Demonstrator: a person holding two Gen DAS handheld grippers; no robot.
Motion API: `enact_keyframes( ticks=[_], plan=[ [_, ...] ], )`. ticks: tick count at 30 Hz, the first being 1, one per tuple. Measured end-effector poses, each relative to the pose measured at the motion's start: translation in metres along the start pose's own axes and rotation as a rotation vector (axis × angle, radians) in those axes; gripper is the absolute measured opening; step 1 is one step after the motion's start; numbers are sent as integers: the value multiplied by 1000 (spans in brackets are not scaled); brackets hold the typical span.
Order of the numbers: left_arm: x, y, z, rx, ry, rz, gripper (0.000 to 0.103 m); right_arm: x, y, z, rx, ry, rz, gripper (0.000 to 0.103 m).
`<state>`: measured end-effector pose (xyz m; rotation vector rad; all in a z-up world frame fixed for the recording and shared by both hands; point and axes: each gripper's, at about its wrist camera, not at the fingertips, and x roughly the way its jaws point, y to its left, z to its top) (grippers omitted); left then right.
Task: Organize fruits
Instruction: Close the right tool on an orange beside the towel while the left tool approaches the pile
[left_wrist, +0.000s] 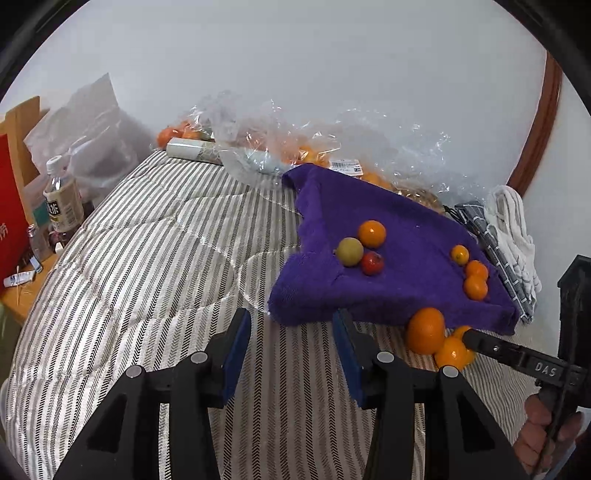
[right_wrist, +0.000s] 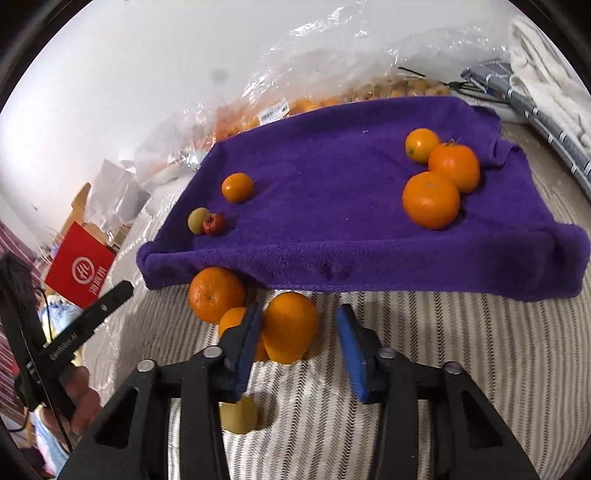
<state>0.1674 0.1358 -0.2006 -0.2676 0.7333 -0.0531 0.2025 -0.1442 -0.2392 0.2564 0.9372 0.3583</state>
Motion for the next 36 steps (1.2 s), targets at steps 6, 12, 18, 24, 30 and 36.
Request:
enact_keyframes(
  ticks=[6, 12, 18, 24, 30, 36],
  plan=[
    [3, -4, -3, 23, 15, 6, 44, -9, -4, 1, 7, -29, -45, 30],
    [1, -6, -3, 33, 14, -4, 44, -37, -25, -6, -14, -77, -176, 30],
    [9, -9, -5, 44, 64, -17, 44, -37, -35, -17, -81, -52, -240, 31],
    [17, -15, -10, 74, 106, -10, 44, -24, -34, -22, -116, -63, -228, 36],
    [22, -26, -12, 133, 130, 16, 47, -17, -28, -26, -186, -68, -258, 37],
    [22, -27, -12, 136, 133, 16, 49, -18, -33, -24, -177, -69, -229, 37]
  ],
)
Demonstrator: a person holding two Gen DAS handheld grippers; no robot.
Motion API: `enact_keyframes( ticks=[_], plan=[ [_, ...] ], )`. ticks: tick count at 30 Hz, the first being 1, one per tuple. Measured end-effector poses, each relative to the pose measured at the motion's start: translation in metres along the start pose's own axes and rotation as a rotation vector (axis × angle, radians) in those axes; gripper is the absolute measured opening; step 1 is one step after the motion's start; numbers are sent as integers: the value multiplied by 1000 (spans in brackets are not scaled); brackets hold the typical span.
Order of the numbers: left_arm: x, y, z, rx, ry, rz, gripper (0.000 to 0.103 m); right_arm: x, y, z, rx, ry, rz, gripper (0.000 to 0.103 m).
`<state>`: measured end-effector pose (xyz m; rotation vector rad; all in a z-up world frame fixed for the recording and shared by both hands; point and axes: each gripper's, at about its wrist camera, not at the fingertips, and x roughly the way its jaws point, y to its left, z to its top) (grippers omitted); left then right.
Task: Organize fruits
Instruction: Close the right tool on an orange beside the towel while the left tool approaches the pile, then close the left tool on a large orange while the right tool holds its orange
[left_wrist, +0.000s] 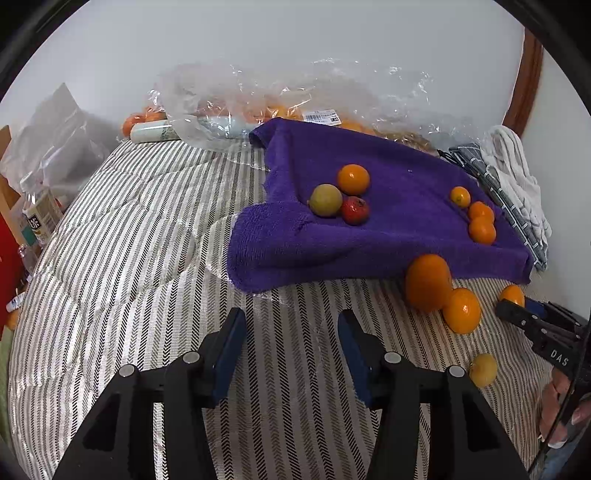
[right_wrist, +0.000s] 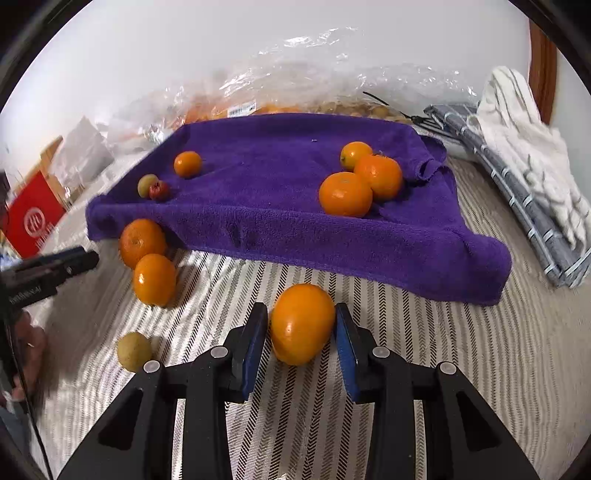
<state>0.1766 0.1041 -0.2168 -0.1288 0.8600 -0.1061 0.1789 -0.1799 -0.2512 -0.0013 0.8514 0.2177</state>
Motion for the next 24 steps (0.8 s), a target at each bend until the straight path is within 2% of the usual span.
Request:
enact_keyframes(
  ticks=[3, 5, 7, 13, 16, 20, 24],
  plan=[
    [0, 1, 0, -8, 1, -10, 51, -1, -12, 2, 81, 3, 64, 37],
    [1, -3, 0, 10, 5, 13, 51, -1, -20, 1, 119, 5, 106, 36],
    [2, -6, 0, 25, 10, 31, 51, -2, -20, 1, 128, 6, 109, 36],
    [1, -2, 1, 2, 10, 13, 51, -2, 0, -1, 34, 9, 8, 36],
    [1, -7, 3, 3, 30, 30, 50, -5, 1, -3, 14, -3, 17, 33],
    [0, -29, 3, 13, 79, -118, 50, -13, -3, -5, 26, -40, 12, 33],
    [10, -59, 5, 100, 81, -86, 50, -21, -9, -8, 37, -71, -36, 33]
  ],
)
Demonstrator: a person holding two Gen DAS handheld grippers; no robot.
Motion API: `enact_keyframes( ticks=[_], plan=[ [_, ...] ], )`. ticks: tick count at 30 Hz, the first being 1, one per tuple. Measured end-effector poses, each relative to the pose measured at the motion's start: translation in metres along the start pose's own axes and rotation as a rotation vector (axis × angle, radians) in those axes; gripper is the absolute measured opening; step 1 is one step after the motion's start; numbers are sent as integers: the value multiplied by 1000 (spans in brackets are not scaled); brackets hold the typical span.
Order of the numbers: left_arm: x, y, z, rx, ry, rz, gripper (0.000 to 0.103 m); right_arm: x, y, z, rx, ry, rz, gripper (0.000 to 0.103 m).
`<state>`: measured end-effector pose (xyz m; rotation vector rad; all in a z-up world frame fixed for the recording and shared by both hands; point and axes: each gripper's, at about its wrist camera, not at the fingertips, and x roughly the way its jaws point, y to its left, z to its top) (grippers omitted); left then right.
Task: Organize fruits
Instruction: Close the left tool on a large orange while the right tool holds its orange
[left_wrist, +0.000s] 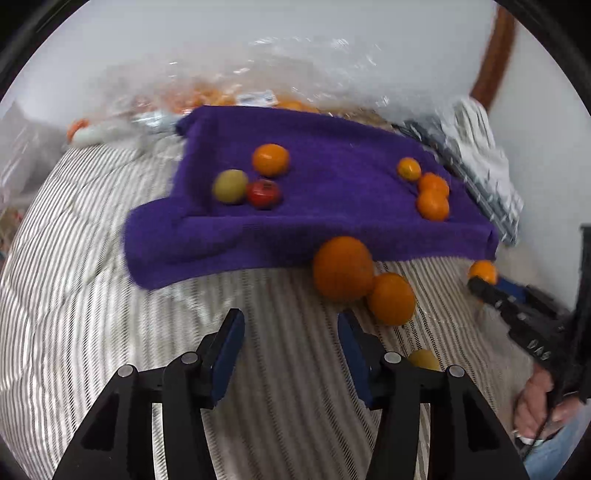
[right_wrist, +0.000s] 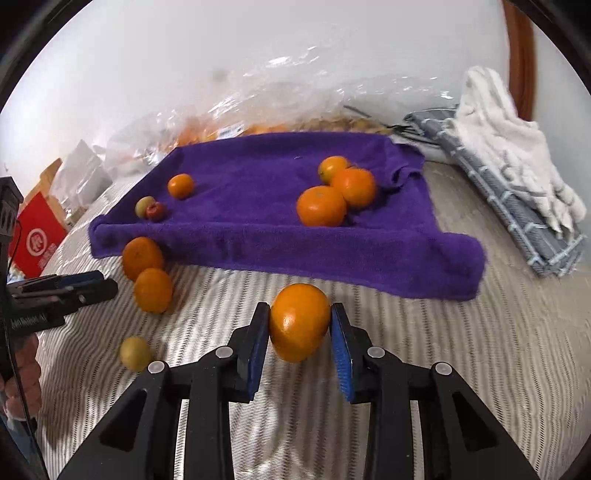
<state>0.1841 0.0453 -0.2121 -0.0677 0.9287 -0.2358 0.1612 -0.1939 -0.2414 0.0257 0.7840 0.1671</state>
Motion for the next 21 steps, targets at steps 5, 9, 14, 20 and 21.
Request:
enact_keyframes(
  ticks=[5, 9, 14, 20, 21],
  plan=[
    [9, -13, 12, 8, 6, -57, 49, 1, -10, 0, 51, 9, -1, 33],
    [17, -17, 18, -4, -2, -57, 49, 6, -8, 1, 50, 24, -1, 33],
    [19, -14, 17, -55, -61, -79, 46, 9, -9, 3, 61, 30, -3, 33],
    [16, -8, 16, -86, -75, -129, 37, 9, -6, 3, 53, 29, -1, 33],
    [14, -7, 15, -93, -88, -136, 37, 9, -6, 3, 51, 27, -1, 33]
  ],
)
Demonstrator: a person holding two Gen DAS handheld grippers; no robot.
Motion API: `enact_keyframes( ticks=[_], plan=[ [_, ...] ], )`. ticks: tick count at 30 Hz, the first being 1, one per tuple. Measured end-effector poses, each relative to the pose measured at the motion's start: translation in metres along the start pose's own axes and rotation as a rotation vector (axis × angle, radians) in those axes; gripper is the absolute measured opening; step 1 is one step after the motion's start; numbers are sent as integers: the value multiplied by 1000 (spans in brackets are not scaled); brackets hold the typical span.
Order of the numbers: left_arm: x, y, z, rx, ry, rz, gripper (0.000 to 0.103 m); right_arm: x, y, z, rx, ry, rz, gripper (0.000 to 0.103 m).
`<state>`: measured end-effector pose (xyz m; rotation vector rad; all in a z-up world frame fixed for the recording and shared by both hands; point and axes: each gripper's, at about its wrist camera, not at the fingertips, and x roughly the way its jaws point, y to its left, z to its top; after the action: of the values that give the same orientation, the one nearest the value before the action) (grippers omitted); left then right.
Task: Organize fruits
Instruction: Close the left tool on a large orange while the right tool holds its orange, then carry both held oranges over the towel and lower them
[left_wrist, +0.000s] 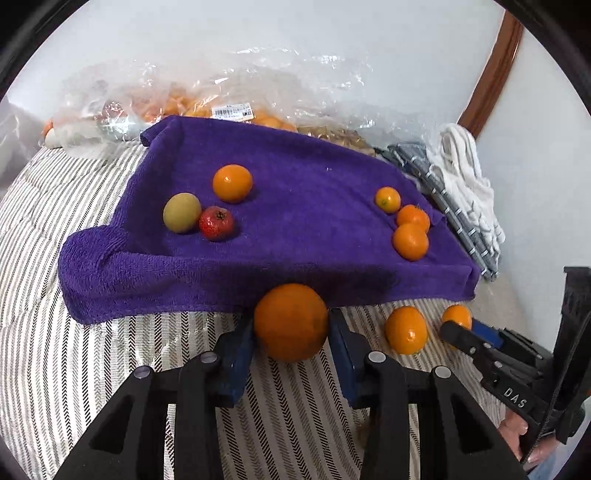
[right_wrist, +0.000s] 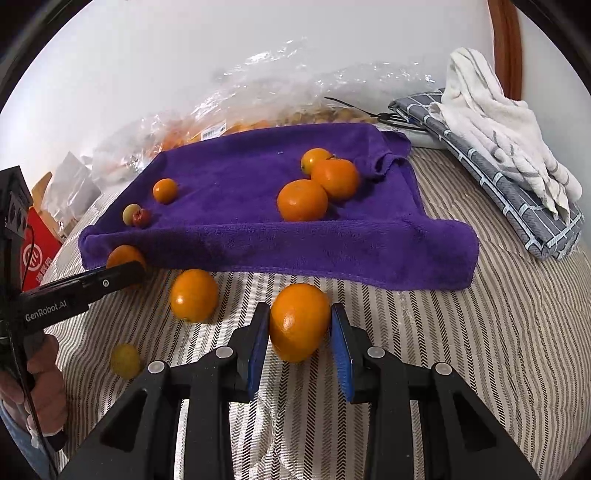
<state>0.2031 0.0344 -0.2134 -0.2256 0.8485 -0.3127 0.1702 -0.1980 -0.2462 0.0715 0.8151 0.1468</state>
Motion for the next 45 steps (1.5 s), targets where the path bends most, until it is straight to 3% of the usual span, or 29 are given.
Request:
enact_keyframes(
  ticks=[18, 29, 45],
  plan=[
    [-28, 6, 5, -53, -120, -42, 37, -1, 1, 1, 2, -9, 36, 33],
    [-49, 12, 10, -53, -220, -1, 37, -4, -3, 4, 34, -7, -4, 33],
    [-65, 25, 11, -101, -301, 22, 37, -60, -6, 23, 34, -97, -43, 33]
  ],
)
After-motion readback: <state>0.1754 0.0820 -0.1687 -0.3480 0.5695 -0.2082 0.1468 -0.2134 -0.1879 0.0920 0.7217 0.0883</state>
